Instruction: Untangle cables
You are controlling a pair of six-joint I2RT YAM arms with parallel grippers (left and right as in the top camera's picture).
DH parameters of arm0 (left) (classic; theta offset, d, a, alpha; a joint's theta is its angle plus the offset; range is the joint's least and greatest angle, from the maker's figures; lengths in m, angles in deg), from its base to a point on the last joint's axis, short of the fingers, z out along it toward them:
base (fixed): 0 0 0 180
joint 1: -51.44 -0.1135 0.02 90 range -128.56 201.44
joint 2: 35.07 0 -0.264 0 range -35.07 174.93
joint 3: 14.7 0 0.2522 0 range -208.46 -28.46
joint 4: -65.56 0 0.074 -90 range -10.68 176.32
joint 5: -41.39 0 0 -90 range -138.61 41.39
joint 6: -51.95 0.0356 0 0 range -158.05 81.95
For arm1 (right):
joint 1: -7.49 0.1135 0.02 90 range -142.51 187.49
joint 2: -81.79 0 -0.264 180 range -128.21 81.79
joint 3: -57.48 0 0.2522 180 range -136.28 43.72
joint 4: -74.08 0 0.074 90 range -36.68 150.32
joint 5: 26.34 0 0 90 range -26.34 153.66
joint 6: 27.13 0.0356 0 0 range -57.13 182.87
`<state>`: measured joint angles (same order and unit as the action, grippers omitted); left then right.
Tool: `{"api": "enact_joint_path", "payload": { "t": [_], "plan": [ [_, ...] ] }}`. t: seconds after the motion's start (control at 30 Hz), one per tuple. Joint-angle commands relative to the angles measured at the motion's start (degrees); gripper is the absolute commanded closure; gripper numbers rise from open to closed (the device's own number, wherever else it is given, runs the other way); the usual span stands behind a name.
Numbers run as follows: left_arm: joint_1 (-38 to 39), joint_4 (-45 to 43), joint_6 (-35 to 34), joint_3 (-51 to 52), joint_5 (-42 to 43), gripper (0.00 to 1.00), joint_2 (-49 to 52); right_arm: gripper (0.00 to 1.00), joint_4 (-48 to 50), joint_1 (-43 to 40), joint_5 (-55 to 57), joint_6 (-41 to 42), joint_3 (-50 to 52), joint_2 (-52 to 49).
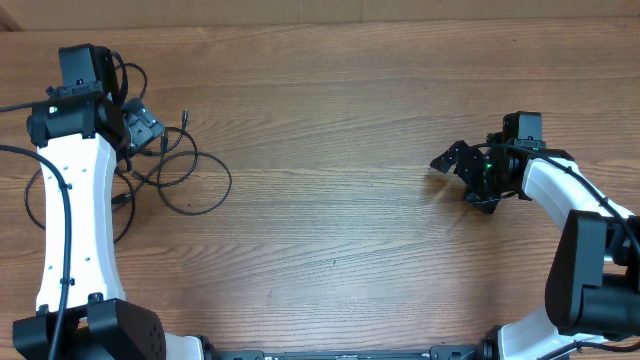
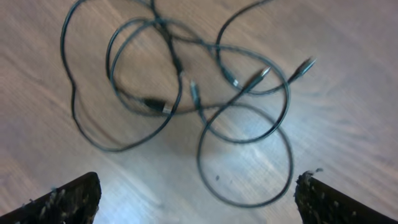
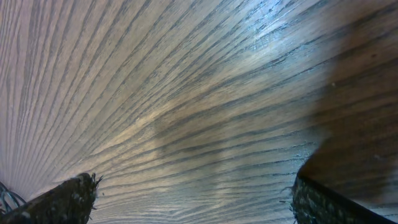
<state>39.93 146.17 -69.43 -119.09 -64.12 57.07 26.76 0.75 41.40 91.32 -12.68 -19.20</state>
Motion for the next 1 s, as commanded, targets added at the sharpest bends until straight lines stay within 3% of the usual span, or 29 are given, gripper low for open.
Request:
{"api": "enact_joint_path", "payload": {
  "t": [0.0,0.5,0.97],
  "plan": [
    [-0.04,1.22,0.52,-0.07,1.09,0.0,-1.64,0.0,0.26,0.07,1.68,-0.44,-0.2,0.37],
    [3.32,-1.51,0.81,4.79,5.01,0.0,-1.64,0.0,0.26,0.07,1.68,-0.44,-0.2,0.37],
    [13.75,-27.1,9.64,22.69,4.85,0.01,-1.86,0.0,0.26,0.07,1.68,-0.44,-0.2,0.37]
  ]
}}
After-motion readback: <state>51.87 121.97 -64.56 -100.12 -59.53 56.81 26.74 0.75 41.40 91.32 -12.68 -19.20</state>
